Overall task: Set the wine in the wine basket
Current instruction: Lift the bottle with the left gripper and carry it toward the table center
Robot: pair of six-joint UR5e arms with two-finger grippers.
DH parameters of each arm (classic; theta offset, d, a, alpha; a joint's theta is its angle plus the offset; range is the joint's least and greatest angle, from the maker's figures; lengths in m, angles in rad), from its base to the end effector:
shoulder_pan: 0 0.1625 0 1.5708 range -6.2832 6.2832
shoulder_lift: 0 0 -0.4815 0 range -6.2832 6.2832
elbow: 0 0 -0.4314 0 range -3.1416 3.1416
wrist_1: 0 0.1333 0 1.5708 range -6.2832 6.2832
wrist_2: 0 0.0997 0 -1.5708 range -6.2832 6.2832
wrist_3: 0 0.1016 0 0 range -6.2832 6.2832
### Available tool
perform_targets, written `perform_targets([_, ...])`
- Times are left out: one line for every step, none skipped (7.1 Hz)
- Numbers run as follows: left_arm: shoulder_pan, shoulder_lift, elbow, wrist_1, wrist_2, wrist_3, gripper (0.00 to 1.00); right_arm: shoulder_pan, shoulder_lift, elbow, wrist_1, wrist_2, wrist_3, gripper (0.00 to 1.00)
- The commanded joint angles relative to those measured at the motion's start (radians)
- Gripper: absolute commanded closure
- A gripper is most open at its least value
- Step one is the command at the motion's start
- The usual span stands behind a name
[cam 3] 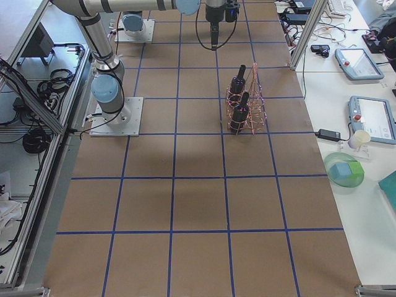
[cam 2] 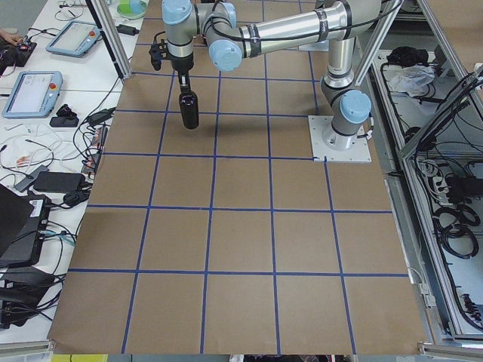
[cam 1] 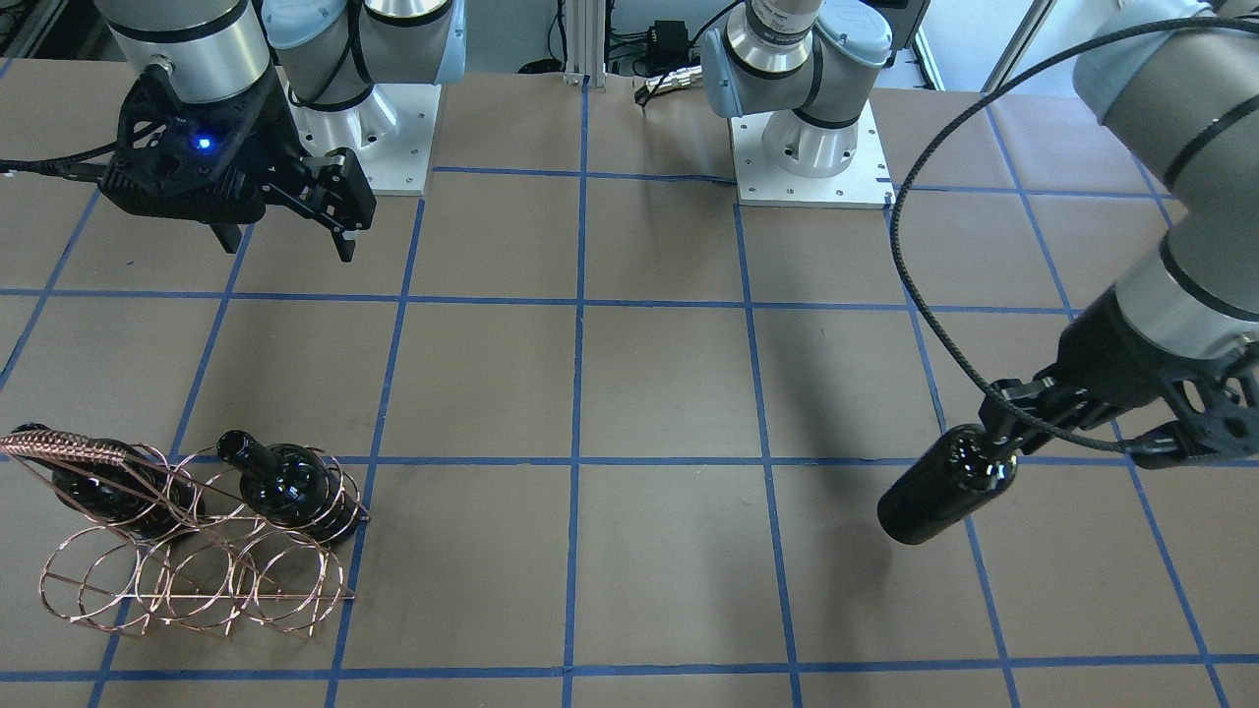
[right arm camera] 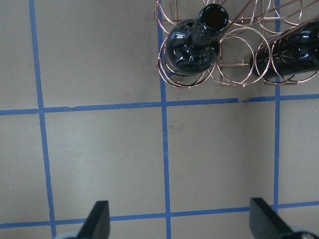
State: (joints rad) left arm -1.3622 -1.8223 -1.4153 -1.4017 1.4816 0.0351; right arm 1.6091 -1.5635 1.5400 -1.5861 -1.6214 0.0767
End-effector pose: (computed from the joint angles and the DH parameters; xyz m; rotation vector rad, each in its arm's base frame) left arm -0.0034 -0.6713 0.4939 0.2601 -3.0483 0.1276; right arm 0.1487 -0.5331 0.5566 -0.0609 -3.0920 0.0644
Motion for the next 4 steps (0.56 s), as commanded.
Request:
perform_targets([-0.145, 0.041, -0.074, 0.048, 0.008, -0.174, 1.0, 0.0, -0.001, 0.0, 0.0, 0.0, 0.0, 0.0])
perform_targets([-0.197, 0.054, -0.105, 0.07, 0.011, -0.213, 1.0, 0.0, 0.0, 0.0, 0.0, 0.0, 0.0, 0.0])
perform_targets([-0.236, 0.069, -0.163, 0.078, 0.005, -0.227, 1.0, 0.0, -0.001, 0.0, 0.0, 0.0, 0.0, 0.0])
perform_targets([-0.291, 0.084, -0.222, 0.164, 0.012, -0.257, 1.0, 0.0, 0.0, 0.0, 0.0, 0.0, 0.0, 0.0])
